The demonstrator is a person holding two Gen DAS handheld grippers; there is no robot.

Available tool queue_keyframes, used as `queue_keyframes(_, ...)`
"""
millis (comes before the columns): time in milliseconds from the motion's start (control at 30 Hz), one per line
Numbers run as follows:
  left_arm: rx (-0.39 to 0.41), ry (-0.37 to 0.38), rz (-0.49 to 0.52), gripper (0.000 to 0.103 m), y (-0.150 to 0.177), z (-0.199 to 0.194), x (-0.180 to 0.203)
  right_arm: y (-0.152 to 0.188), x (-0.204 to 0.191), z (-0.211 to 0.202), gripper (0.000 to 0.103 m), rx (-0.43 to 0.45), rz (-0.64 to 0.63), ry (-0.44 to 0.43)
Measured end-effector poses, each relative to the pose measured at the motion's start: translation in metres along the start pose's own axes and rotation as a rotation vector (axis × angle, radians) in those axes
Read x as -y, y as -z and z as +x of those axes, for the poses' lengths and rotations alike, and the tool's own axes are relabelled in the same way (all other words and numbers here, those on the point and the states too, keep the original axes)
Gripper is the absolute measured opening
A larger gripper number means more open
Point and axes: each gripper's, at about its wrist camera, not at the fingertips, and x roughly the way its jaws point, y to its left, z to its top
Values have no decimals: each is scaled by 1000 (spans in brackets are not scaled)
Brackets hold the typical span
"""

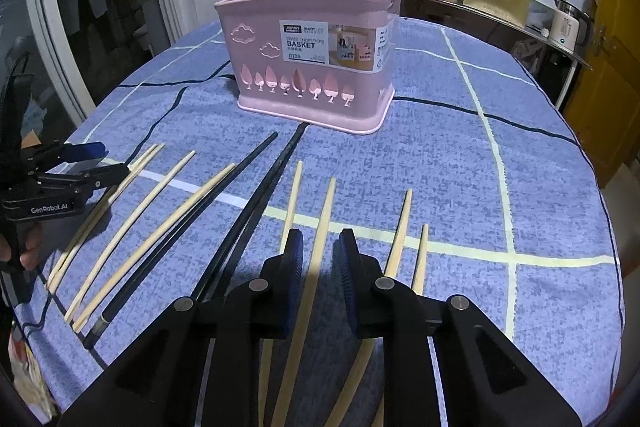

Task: Organize utensils
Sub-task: 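Lower the left tool onto a wooden chopstick and close while the right tool grasps another, then lift the left tool's chopstick upright toward the pink basket while the right tool carries its own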

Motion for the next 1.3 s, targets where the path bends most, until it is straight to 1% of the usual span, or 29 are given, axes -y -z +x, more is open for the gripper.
queue_keyframes(200,4,0,-8,72,-10,7,2,-1,2,3,18,-3,8,-1)
queue_keyframes(233,5,0,-8,72,-10,7,2,-1,2,4,18,-5,7,-1)
queue_keyframes(267,4,-2,-8,71,-10,7,2,-2,2,4,14,-8,6,-1)
queue_keyframes(333,3,-1,-4,63,-9,6,4,-3,3,6,13,-14,7,-6)
queue_keyframes(400,6,-5,18,48,-9,3,11,-5,2,8,13,-17,8,-13)
queue_keyframes(433,8,-4,27,45,-7,2,13,-7,2,10,13,-20,9,-14)
queue_keyframes(500,8,1,36,34,-6,2,17,-9,2,13,13,-28,9,-19)
queue_keyframes(600,6,-7,47,22,-7,2,23,-14,2,18,12,-38,5,-21)
queue_keyframes(667,5,-15,54,18,-7,1,25,-17,2,21,11,-47,4,-21)
queue_keyframes(700,3,-19,57,17,-8,2,26,-18,3,22,11,-51,3,-20)
queue_keyframes(833,-15,-13,75,16,-13,5,30,-24,1,26,11,-67,-11,-14)
queue_keyframes(900,-27,-2,78,13,-15,6,31,-27,1,28,8,-74,-17,-10)
queue_keyframes(967,-32,4,85,13,-15,6,31,-28,0,30,7,-77,-20,-10)
queue_keyframes(1067,-35,31,81,10,-16,7,28,-28,1,31,7,-76,-14,-15)
queue_keyframes(1100,-37,39,74,8,-17,7,26,-28,1,30,7,-75,-8,-19)
queue_keyframes(1200,-37,47,70,7,-18,6,26,-28,1,26,6,-62,2,-32)
queue_keyframes(1300,-21,79,51,6,-19,1,23,-30,2,18,6,-45,2,-37)
